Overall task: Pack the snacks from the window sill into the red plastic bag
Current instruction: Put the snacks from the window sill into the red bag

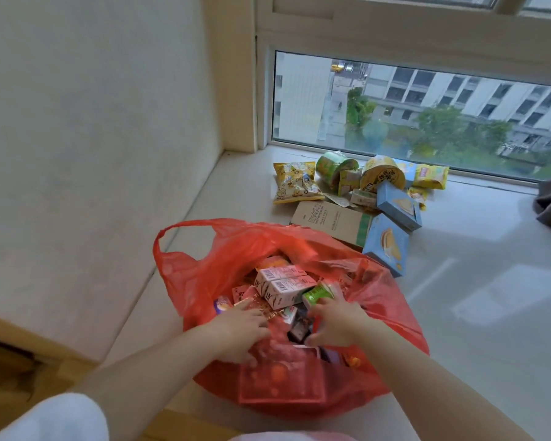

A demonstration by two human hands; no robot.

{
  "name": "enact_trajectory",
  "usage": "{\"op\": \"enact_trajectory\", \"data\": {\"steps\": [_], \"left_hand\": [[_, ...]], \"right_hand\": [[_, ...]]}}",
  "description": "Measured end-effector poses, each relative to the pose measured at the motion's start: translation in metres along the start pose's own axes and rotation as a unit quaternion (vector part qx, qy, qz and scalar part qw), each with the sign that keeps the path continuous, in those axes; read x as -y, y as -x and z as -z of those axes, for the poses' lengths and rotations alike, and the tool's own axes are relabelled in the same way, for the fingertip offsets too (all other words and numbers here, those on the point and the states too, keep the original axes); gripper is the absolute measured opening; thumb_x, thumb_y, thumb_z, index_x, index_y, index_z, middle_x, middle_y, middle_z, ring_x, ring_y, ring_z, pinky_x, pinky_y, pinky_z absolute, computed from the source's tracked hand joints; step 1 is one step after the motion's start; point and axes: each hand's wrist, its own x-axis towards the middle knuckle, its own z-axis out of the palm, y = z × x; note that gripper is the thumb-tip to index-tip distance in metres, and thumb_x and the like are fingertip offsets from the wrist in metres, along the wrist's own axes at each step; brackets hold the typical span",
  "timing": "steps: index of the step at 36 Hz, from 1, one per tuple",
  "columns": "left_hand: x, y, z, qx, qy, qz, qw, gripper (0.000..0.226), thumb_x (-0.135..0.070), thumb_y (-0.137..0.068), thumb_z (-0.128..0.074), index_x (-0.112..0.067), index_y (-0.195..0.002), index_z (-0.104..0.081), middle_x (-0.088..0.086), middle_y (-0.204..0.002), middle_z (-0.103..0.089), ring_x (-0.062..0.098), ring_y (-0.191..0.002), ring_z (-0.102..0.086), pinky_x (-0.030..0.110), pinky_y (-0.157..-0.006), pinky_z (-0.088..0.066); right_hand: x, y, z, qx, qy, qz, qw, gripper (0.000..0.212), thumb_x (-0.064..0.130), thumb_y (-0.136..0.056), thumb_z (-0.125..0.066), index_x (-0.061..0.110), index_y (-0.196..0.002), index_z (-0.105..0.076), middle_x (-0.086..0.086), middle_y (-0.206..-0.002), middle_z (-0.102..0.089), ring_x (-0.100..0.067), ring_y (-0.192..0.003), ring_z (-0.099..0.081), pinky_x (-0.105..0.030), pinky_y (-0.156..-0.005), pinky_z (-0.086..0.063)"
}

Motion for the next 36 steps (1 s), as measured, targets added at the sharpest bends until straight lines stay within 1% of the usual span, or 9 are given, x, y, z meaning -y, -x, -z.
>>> {"op": "enact_trajectory", "data": {"steps": [3,6,12,16,20,24,27,32,36], "left_hand": [[-0.002,0.006,0.001,-0.045,0.087,-0.001,0.995,0.024,-0.029,-0.094,-0.049,-0.022,-0.116,-0.058,-0.001,-0.122,-0.058,0.019,-0.118,-0.047,0.037,-0.111,-0.024],[-0.011,0.018,0.013,0.033,0.198,0.010,0.980,0.020,-0.026,-0.096,-0.046,-0.023,-0.113,-0.056,0.002,-0.114,-0.062,0.023,-0.106,-0.054,0.038,-0.094,-0.043],[-0.017,0.030,0.020,0.279,0.187,0.024,0.942,0.032,-0.023,-0.096,-0.048,-0.019,-0.128,-0.053,0.007,-0.130,-0.054,0.028,-0.115,-0.051,0.036,-0.091,-0.041],[-0.013,0.026,0.028,0.320,0.194,0.021,0.927,0.032,-0.028,-0.095,-0.051,-0.021,-0.125,-0.055,0.004,-0.130,-0.053,0.025,-0.118,-0.049,0.033,-0.091,-0.039],[-0.009,0.017,0.046,0.204,0.270,0.025,0.941,0.042,-0.047,-0.092,-0.052,-0.024,-0.127,-0.052,0.000,-0.127,-0.055,0.018,-0.113,-0.052,0.031,-0.091,-0.041],[0.000,-0.009,0.068,0.005,0.343,0.089,0.935,0.038,-0.045,-0.093,-0.051,-0.025,-0.124,-0.052,-0.006,-0.119,-0.061,0.010,-0.101,-0.057,0.027,-0.086,-0.047],[0.005,-0.031,0.089,-0.100,0.312,0.109,0.939,0.037,-0.043,-0.092,-0.053,-0.026,-0.124,-0.053,-0.008,-0.123,-0.057,0.011,-0.108,-0.054,0.033,-0.092,-0.047],[0.011,-0.068,0.121,-0.160,0.288,0.109,0.938,0.036,-0.040,-0.092,-0.053,-0.026,-0.125,-0.052,-0.006,-0.127,-0.051,0.013,-0.114,-0.052,0.039,-0.095,-0.046],[0.019,-0.101,0.138,-0.170,0.287,0.123,0.935,0.034,-0.039,-0.093,-0.053,-0.025,-0.124,-0.053,-0.006,-0.128,-0.051,0.013,-0.111,-0.051,0.033,-0.090,-0.046]], "right_hand": [[-0.009,0.000,-0.012,-0.008,0.041,-0.011,0.999,0.050,0.044,-0.081,-0.055,0.028,-0.128,-0.050,-0.002,-0.127,-0.044,-0.022,-0.128,-0.034,-0.049,-0.095,-0.038],[-0.022,-0.002,-0.014,-0.032,0.003,-0.008,0.999,0.042,0.030,-0.080,-0.054,0.027,-0.123,-0.055,-0.001,-0.125,-0.047,-0.022,-0.121,-0.044,-0.041,-0.091,-0.046],[-0.033,-0.008,-0.013,-0.042,-0.075,-0.029,0.996,0.032,0.030,-0.084,-0.055,0.018,-0.113,-0.063,-0.004,-0.115,-0.062,-0.024,-0.105,-0.057,-0.035,-0.087,-0.049],[-0.035,-0.008,-0.022,0.015,-0.084,-0.042,0.995,0.027,0.032,-0.085,-0.056,0.016,-0.102,-0.070,-0.007,-0.104,-0.069,-0.023,-0.095,-0.062,-0.032,-0.079,-0.050],[-0.041,-0.008,-0.023,-0.053,-0.111,-0.056,0.991,0.025,0.031,-0.089,-0.049,0.018,-0.101,-0.066,-0.004,-0.102,-0.068,-0.021,-0.088,-0.062,-0.030,-0.070,-0.049],[-0.047,-0.012,-0.009,-0.180,-0.159,-0.083,0.967,0.021,0.032,-0.088,-0.050,0.022,-0.097,-0.066,0.000,-0.099,-0.068,-0.020,-0.089,-0.062,-0.033,-0.072,-0.052],[-0.054,-0.018,0.003,-0.245,-0.166,-0.089,0.951,0.021,0.026,-0.087,-0.049,0.018,-0.097,-0.065,0.000,-0.101,-0.064,-0.021,-0.094,-0.058,-0.035,-0.075,-0.049],[-0.075,-0.033,0.021,-0.293,-0.180,-0.088,0.935,0.021,0.024,-0.086,-0.052,0.016,-0.100,-0.066,0.000,-0.109,-0.060,-0.022,-0.104,-0.054,-0.033,-0.083,-0.042],[-0.096,-0.045,0.036,-0.287,-0.188,-0.102,0.934,0.022,0.027,-0.087,-0.051,0.018,-0.101,-0.065,0.000,-0.107,-0.059,-0.022,-0.104,-0.054,-0.035,-0.084,-0.044]]}}
